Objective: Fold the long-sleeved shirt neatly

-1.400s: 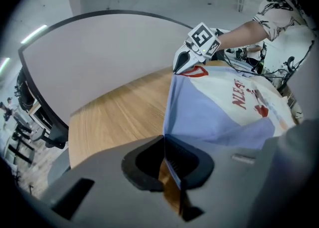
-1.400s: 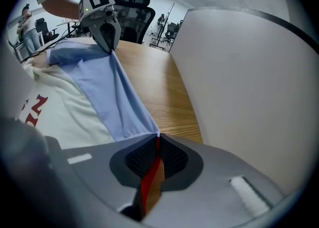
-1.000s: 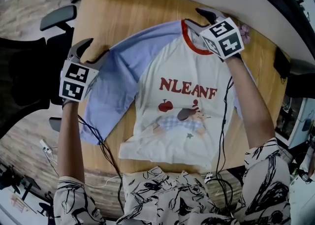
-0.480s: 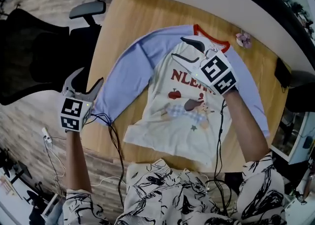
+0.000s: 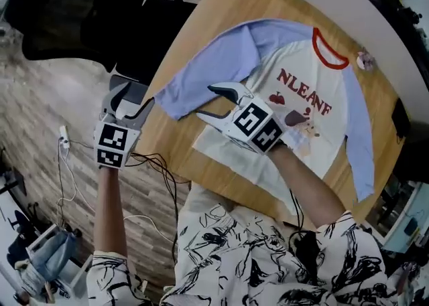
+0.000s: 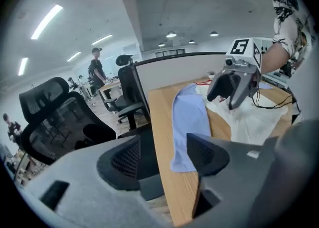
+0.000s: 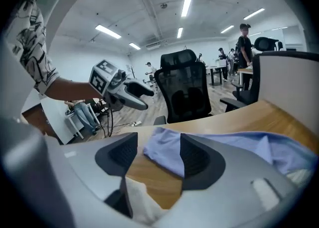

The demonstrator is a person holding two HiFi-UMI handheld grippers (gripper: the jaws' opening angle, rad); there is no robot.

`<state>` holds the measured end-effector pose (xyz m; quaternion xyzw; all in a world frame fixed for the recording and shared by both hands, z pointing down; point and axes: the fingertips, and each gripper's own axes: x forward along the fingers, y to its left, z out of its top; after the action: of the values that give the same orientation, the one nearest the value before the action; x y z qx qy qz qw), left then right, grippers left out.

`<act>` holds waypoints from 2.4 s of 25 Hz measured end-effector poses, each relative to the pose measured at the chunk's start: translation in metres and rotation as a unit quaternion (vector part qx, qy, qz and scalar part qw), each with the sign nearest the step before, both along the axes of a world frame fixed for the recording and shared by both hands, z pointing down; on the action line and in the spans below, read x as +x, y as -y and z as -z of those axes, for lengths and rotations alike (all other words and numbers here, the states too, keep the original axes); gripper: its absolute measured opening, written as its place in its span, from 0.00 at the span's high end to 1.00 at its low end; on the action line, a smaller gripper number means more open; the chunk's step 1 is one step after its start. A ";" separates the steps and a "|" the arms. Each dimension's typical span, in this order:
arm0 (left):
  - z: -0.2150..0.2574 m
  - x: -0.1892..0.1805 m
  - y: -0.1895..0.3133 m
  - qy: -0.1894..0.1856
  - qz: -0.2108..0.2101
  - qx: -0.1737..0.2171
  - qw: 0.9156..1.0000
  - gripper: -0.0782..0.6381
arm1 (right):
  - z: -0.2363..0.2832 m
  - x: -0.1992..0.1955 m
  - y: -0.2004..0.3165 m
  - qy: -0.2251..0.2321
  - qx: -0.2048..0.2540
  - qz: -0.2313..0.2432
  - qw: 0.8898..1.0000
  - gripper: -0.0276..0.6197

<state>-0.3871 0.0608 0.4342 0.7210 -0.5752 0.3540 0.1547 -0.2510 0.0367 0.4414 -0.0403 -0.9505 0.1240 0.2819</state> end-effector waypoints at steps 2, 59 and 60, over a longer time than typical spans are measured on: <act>-0.013 -0.003 -0.012 -0.005 -0.034 -0.020 0.999 0.48 | -0.018 -0.022 -0.038 -0.018 -0.004 -0.009 1.000 0.51; 0.213 0.379 0.239 -0.140 -0.397 -0.035 0.906 0.87 | 0.200 0.241 0.125 0.223 -0.076 -0.479 0.845 0.91; 0.205 0.402 0.239 -0.139 -0.407 -0.044 0.902 0.87 | 0.192 0.262 0.125 0.219 -0.079 -0.491 0.840 0.91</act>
<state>0.0145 -0.1787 0.2292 0.9267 -0.1884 0.3070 0.1073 0.0111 -0.0888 0.2494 0.3832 -0.8699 0.3086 -0.0357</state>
